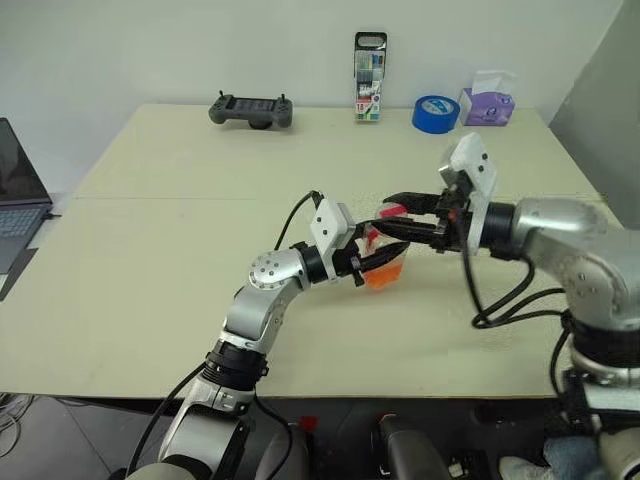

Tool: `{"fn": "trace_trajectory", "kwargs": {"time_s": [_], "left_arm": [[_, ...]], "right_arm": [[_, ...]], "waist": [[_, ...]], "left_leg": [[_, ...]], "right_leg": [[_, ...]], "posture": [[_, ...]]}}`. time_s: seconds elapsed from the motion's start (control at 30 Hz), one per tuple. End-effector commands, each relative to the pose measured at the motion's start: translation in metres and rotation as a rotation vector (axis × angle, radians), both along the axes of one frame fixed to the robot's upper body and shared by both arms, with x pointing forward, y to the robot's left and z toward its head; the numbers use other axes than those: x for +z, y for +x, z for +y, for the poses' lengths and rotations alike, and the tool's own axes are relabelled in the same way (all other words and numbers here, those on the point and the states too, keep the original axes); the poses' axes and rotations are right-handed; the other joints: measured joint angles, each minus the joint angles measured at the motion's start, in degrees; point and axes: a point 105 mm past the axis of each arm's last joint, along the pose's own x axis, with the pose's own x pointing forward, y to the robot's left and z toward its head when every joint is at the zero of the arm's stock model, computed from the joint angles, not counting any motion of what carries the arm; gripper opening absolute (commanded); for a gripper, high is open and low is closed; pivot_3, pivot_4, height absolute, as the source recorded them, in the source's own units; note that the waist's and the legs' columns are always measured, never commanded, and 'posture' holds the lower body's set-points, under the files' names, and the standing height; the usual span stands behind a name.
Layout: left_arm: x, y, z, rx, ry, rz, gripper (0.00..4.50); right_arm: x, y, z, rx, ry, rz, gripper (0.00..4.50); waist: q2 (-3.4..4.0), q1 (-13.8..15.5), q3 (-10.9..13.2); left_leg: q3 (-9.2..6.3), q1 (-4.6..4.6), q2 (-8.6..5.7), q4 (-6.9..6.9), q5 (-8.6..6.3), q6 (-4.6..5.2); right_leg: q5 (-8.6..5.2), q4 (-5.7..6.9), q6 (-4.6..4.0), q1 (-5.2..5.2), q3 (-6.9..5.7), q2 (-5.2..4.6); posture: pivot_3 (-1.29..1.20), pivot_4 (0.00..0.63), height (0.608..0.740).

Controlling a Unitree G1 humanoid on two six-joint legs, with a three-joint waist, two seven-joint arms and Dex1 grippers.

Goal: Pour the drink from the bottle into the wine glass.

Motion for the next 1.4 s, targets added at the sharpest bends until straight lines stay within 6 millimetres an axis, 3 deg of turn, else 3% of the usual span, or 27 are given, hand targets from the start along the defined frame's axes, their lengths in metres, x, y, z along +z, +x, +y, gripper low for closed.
{"fn": "trace_trajectory", "kwargs": {"time_s": [0.03, 0.13, 0.3, 0.4, 0.57, 0.73, 0.97, 1.27, 1.4], "left_arm": [[0.023, 0.0, 0.003, 0.021, -0.047, -0.072, 1.87], [0.023, 0.0, 0.003, 0.029, -0.051, -0.073, 1.87], [0.024, 0.0, 0.0, 0.023, -0.057, -0.072, 1.87], [0.025, 0.002, -0.003, 0.013, -0.056, -0.072, 1.87], [0.026, 0.006, -0.005, 0.008, -0.059, -0.071, 1.87], [0.025, 0.006, -0.006, -0.002, -0.055, -0.07, 1.87], [0.024, 0.008, -0.006, -0.002, -0.058, -0.069, 1.87], [0.025, 0.01, -0.008, -0.009, -0.06, -0.074, 1.87], [0.025, 0.008, -0.009, -0.012, -0.062, -0.075, 1.87]], "right_arm": [[0.009, 0.0, 0.009, 0.114, -0.02, -0.064, 1.83], [0.009, 0.0, 0.008, 0.125, -0.027, -0.062, 1.83], [0.02, 0.001, 0.006, 0.065, 0.024, -0.107, 3.55], [0.028, 0.008, 0.002, -0.088, 0.063, -0.185, 4.5], [0.014, 0.008, -0.008, -0.375, 0.08, -0.161, 4.5], [-0.002, -0.022, 0.002, -0.481, 0.124, -0.113, 4.5], [0.01, -0.027, 0.005, -0.768, 0.292, -0.127, 4.5], [-0.001, -0.028, 0.012, -0.894, 0.307, -0.056, 4.5], [0.003, -0.026, 0.009, -0.938, 0.328, -0.077, 4.5]], "waist": [[0.0, 0.0, 0.0], [0.0, 0.3, 0.0], [0.0, 0.4, 0.0], [0.0, 0.4, 0.0], [0.01, 0.6, 0.0], [0.01, 0.5, 0.0], [0.03, 0.4, 0.0], [0.05, 0.3, 0.0], [0.05, 0.2, 0.0]], "left_leg": [[-0.02, 0.0, 0.01, -0.01, 0.0, 0.0], [-0.15, -0.03, 0.07, -0.01, 0.0, 0.0], [-0.26, -0.07, -0.01, 0.02, 0.01, -0.01], [-0.29, -0.09, -0.05, 0.03, 0.01, -0.02], [-0.38, -0.1, -0.04, 0.03, 0.02, -0.04], [-0.37, -0.14, -0.01, 0.0, 0.02, -0.05], [-0.43, -0.07, -0.01, 0.02, 0.08, -0.1], [-0.41, -0.08, -0.03, 0.0, 0.09, -0.13], [-0.42, -0.08, -0.03, -0.01, 0.09, -0.13]], "right_leg": [[0.0, 0.04, 0.0, -0.03, -0.01, 0.03], [0.13, 0.18, -0.22, -0.09, -0.09, 0.04], [0.13, 0.14, -0.22, -0.09, 0.0, -0.13], [0.13, 0.11, -0.22, -0.09, 0.01, -0.2], [0.13, 0.14, -0.22, -0.09, -0.04, -0.2], [0.12, 0.19, -0.21, -0.16, -0.01, -0.21], [0.09, 0.3, -0.16, -0.15, -0.05, -0.11], [0.12, 0.28, -0.21, -0.17, -0.04, -0.15], [0.12, 0.28, -0.21, -0.16, -0.06, -0.14]], "posture": [[0.0, 0.15, 0.74], [0.0, 0.15, 0.74], [0.0, 0.15, 0.74], [0.0, 0.15, 0.74], [0.0, 0.15, 0.74], [0.0, 0.15, 0.74], [0.0, 0.15, 0.74], [0.0, 0.15, 0.74], [0.0, 0.15, 0.74]]}}
